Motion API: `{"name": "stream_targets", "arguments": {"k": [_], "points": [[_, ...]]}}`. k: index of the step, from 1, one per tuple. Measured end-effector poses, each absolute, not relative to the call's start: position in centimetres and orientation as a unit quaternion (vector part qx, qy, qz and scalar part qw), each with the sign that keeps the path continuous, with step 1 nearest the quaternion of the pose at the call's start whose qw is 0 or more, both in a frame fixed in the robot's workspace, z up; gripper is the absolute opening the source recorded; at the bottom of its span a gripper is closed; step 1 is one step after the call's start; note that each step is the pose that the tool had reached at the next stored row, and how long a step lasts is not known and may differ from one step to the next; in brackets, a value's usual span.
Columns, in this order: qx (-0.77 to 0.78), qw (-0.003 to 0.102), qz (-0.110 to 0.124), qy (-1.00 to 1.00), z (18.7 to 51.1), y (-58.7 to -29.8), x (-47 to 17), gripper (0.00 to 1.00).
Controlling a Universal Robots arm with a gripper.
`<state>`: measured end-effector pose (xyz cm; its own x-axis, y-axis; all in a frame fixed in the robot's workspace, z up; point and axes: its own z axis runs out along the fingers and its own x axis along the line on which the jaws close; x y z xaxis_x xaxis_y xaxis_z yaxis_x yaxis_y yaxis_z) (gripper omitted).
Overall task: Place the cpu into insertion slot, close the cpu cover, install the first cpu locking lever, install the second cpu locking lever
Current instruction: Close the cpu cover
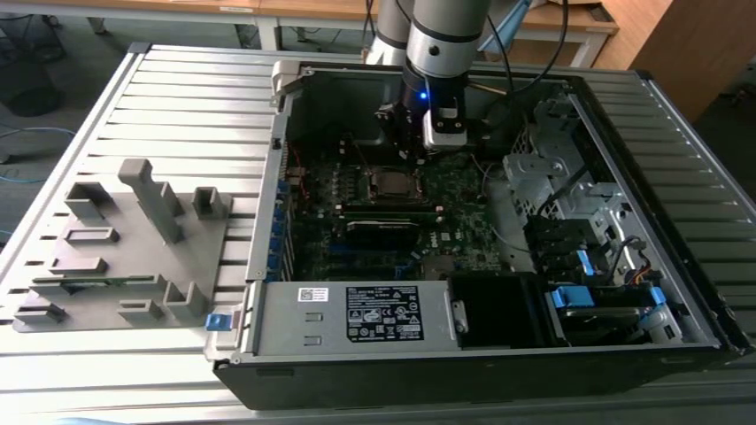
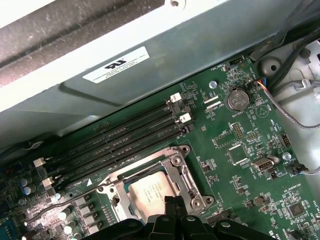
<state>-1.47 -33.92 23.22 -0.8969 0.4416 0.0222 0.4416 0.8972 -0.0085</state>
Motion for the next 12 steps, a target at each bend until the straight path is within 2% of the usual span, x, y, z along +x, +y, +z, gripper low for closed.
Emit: {"name": "stream_targets", "arguments": {"k": [12], "points": [[-0.189,0.012,0.002,-0.982,23.22,-33.92,-1.47,0.1]]}}
